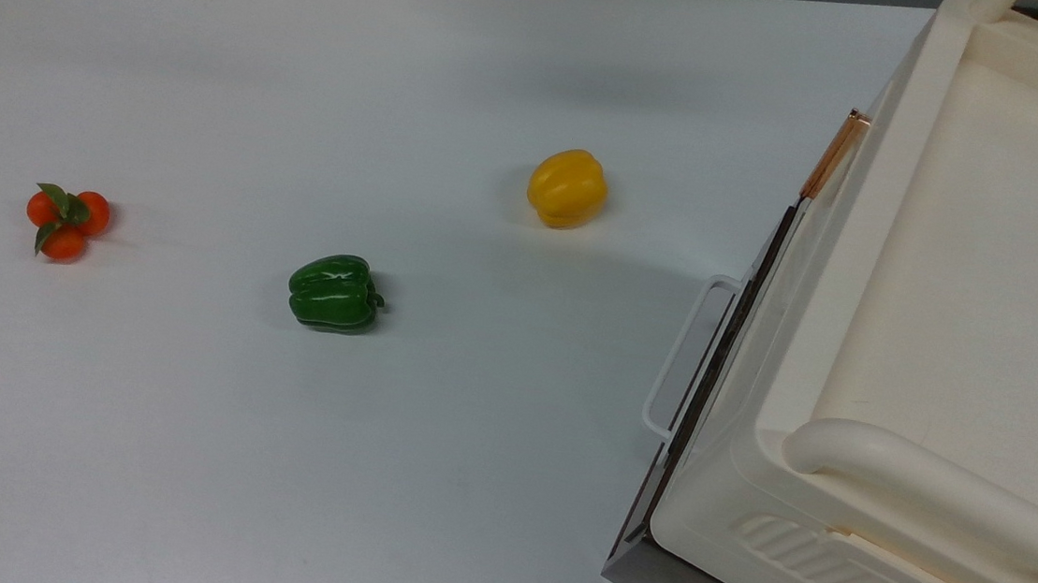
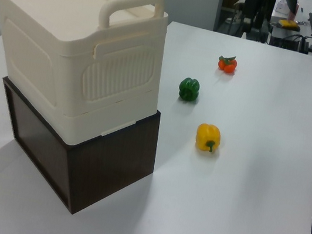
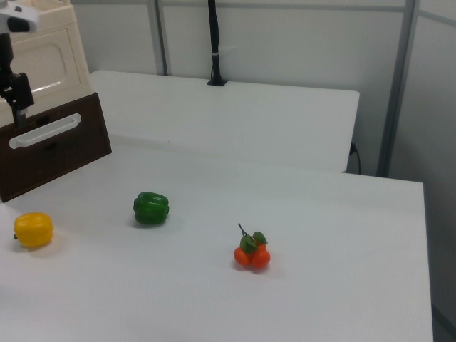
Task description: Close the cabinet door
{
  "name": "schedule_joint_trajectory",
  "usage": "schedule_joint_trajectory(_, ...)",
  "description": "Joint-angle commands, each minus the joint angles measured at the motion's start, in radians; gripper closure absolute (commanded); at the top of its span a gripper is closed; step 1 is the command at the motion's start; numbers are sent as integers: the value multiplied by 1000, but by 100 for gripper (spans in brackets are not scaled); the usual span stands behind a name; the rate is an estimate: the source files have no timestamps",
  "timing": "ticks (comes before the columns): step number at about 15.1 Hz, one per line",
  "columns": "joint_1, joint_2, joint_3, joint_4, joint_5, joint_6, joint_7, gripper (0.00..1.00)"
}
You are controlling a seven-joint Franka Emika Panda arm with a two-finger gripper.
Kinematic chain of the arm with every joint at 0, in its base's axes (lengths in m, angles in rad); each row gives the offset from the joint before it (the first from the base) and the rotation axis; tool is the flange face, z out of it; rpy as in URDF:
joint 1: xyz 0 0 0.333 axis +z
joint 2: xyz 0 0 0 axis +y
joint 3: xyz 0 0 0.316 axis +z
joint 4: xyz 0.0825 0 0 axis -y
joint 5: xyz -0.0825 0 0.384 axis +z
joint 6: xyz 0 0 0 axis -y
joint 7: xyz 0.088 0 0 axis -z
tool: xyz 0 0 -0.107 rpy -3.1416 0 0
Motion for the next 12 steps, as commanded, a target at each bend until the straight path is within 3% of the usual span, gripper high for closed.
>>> schedule_joint_trajectory(1, 115, -49, -166, -41, -19, -2, -45, 0)
schedule_joint_trajectory(5, 137, -46, -221, -55, -39, 48, -157, 0)
schedule_joint_trajectory(8, 140, -46, -221, -95, -74, 149, -165, 0)
schedule_joint_trajectory(12, 149, -47, -220, -98, -89, 153, -170, 0)
